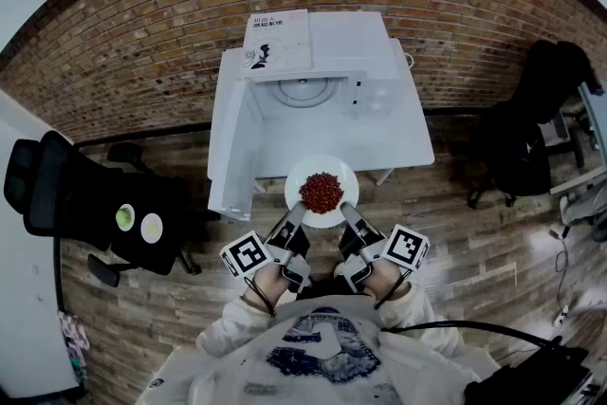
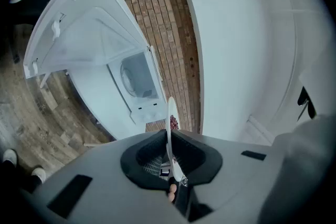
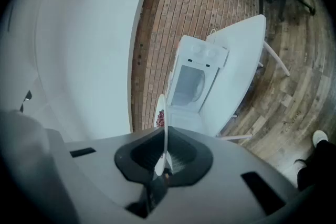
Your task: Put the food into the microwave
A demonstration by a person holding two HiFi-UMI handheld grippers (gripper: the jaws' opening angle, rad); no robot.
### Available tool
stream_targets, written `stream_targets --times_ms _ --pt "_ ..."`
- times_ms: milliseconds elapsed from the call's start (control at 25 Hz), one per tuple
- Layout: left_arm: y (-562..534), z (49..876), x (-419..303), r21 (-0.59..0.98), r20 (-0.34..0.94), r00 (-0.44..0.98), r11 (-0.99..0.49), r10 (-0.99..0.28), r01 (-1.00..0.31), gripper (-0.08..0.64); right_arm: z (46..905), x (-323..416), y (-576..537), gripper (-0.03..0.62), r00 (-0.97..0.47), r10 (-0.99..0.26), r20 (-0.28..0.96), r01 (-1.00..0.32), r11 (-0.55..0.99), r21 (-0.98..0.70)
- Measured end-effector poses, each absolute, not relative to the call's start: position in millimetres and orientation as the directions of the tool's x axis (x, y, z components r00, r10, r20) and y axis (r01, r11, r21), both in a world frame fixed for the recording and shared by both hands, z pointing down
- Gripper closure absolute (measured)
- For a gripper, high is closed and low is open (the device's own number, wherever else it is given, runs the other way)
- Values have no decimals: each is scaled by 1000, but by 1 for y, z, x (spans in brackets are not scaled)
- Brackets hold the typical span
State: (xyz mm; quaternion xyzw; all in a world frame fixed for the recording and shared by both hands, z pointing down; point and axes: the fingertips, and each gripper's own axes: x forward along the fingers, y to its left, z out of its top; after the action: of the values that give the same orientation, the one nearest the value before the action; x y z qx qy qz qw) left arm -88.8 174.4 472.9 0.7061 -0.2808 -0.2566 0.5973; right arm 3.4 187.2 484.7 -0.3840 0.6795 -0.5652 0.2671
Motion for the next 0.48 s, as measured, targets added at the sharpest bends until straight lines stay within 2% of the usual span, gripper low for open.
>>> stream_targets --times_ms 160,280,480 --pt "175 474 -91 986 -21 710 -131 -703 -100 523 482 1 187 571 -564 -824 53 -209 81 -974" --pt "174 480 -96 977 13 711 -144 -703 -160 523 482 0 186 571 -567 -822 53 -206 79 -975" --pt "172 471 -87 990 -36 701 -120 -713 -71 523 483 4 183 571 -573 -818 54 -212 84 -974"
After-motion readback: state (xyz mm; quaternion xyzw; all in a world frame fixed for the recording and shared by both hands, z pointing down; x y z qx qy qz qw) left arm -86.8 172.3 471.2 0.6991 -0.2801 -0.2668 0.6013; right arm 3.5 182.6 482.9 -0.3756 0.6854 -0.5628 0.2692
